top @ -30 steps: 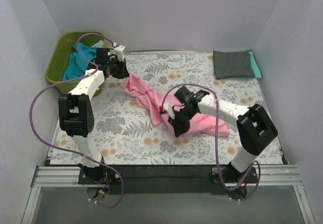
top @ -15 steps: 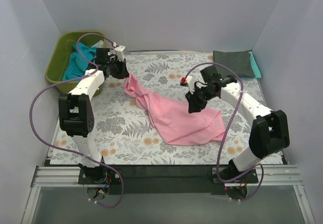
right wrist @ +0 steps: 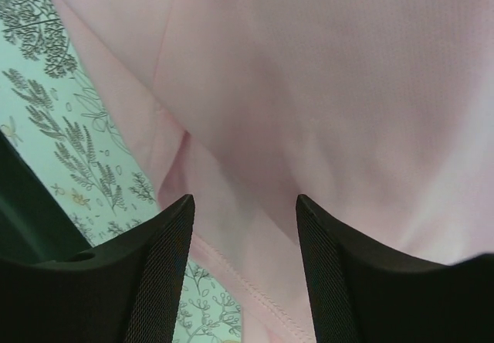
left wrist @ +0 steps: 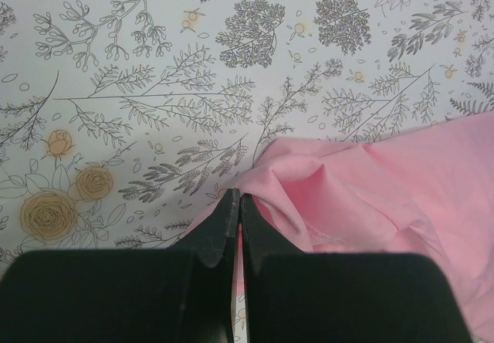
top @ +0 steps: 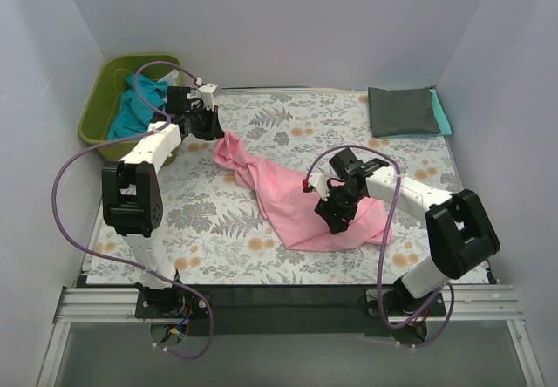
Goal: Fold and stack the t-shirts
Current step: Flatten the tshirt out
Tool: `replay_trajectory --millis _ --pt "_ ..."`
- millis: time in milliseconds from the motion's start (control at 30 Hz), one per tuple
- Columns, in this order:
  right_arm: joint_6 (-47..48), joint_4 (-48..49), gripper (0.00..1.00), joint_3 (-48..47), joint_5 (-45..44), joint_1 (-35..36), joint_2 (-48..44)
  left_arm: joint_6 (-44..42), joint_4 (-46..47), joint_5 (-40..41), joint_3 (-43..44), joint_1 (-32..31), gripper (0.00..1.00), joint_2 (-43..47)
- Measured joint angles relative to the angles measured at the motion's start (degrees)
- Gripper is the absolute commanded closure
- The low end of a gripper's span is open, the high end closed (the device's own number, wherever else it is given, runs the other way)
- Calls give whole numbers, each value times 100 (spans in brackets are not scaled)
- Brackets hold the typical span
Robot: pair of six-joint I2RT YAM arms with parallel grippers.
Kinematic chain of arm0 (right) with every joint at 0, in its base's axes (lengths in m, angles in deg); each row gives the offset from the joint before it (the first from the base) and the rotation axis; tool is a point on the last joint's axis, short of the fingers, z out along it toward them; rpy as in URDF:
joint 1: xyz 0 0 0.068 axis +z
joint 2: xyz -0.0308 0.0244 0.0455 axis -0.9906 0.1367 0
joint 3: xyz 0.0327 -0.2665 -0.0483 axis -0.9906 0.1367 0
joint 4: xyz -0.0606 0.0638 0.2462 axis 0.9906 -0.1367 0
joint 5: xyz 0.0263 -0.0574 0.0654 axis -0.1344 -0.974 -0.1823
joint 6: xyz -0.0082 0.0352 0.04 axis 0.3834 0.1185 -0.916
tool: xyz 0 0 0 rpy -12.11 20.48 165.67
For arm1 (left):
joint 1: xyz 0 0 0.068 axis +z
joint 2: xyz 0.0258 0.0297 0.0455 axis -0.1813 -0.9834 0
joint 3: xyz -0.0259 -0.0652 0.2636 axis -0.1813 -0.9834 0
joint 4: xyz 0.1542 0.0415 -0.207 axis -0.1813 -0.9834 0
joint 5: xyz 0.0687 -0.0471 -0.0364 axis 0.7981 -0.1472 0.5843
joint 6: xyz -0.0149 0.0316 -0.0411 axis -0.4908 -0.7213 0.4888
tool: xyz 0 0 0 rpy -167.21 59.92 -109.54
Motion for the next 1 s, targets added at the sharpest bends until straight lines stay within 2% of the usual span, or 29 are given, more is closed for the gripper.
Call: replay_trajectory --millis 67,133,200,233,333,533,733,1000 --pt "63 101 52 17 -184 42 2 0 0 0 0 0 100 0" --pt "151 295 64 70 -348 151 2 0 2 2 0 0 100 0" --pt "232 468 71 179 -538 260 4 0 2 2 0 0 100 0" --pt "254 498 81 225 -619 297 9 -2 2 2 0 0 100 0" --pt "348 573 99 302 -857 343 13 -4 2 2 -2 0 100 0" --pt "365 533 99 46 -1082 339 -144 -4 2 2 -2 0 100 0" --pt "402 540 99 -1364 -1043 339 -28 -7 2 4 -4 0 100 0" --pt "446 800 99 -2391 -1045 337 1576 -9 2 7 -4 0 100 0"
